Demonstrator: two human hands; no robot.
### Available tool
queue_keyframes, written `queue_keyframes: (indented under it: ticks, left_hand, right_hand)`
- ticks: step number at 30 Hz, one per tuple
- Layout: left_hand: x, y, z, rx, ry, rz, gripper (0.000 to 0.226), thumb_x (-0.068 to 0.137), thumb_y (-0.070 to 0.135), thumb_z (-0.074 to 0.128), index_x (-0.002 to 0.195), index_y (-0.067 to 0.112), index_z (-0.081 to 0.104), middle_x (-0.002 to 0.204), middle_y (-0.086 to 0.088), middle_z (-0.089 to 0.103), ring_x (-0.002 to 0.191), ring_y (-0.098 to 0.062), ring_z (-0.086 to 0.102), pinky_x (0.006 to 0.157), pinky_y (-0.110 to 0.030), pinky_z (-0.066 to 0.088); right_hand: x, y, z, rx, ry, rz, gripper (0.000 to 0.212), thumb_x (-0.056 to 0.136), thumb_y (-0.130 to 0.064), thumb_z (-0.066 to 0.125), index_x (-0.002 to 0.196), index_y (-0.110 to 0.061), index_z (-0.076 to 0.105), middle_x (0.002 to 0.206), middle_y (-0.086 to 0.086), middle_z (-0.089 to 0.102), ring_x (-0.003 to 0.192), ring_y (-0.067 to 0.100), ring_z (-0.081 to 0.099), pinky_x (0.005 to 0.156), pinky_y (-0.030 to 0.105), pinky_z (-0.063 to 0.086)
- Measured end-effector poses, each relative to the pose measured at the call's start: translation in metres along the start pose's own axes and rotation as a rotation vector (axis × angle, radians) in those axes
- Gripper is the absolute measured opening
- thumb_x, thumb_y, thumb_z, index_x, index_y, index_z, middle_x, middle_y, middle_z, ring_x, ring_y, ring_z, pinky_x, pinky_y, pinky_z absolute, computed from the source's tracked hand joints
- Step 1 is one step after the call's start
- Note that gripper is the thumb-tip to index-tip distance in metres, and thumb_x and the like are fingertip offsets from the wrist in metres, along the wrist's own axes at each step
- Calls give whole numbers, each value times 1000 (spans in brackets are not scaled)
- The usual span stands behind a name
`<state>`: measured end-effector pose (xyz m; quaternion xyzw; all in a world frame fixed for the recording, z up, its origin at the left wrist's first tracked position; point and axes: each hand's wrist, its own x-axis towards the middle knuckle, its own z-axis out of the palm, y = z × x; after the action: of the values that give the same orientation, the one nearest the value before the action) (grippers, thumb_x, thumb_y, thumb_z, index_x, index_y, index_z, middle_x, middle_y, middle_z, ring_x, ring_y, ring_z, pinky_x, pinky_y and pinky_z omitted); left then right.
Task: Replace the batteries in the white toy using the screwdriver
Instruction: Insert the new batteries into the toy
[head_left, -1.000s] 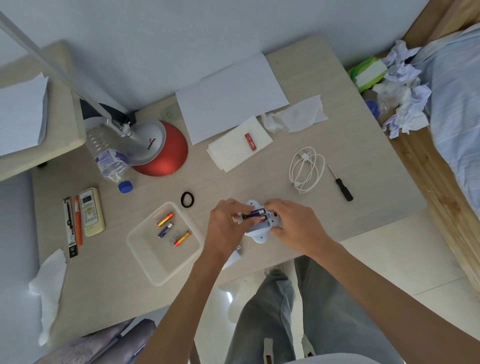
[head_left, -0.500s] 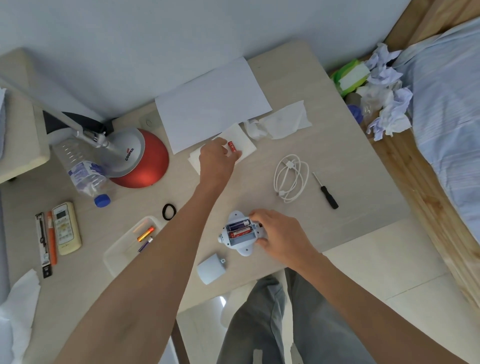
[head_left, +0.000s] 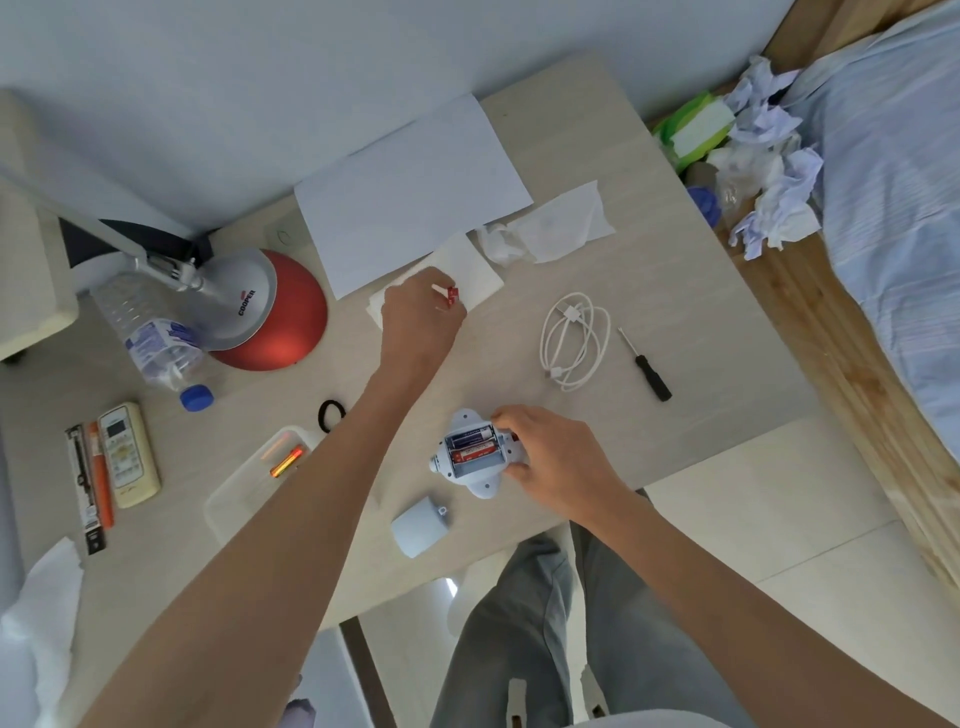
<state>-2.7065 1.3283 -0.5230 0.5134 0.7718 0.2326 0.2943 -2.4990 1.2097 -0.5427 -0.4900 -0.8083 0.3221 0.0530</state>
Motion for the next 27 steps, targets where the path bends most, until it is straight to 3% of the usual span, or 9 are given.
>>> queue_keyframes:
  ticks: [4,7,14,19,27]
  left_hand:
    - [-53,-14,-19,-66,-33,-23,17,83,15,72,97,24,75,75,4,77,68,-9,76,70,-32,64]
    - [-92,-23,-30,-140,-40,-9,19,85,6,77,97,21,77,82,6,78,76,-7,76,78,-29,65]
    - [-157,-36,-36,-141,-152,167,22,87,4,85,106,13,81,104,7,80,92,-6,76,86,-22,62]
    - [-165,-40,-25,-123,-149,226,22,85,5,87,104,16,83,104,16,77,92,4,73,89,-21,60]
    - [-169,-42,-12,-71,-164,219,18,87,9,87,104,14,83,97,2,81,85,-15,75,81,-38,62]
  right_hand:
    - [0,-4,-3,-3,3,7,50,87,-26,83,131,-24,59,121,-4,71,103,17,69,84,37,61]
    - [-1,-6,-5,-14,0,10,49,87,-26,83,130,-24,58,119,-3,71,101,17,69,83,36,61]
    - [-1,-6,-7,-24,0,20,46,87,-27,81,128,-24,59,116,-3,71,99,20,69,81,36,60]
    - [2,-6,-9,-36,-4,13,44,87,-27,81,126,-23,60,113,-3,71,97,20,69,80,35,59]
    - [2,-6,-9,-34,-12,11,43,88,-26,80,126,-23,60,113,-2,70,98,21,69,82,39,61]
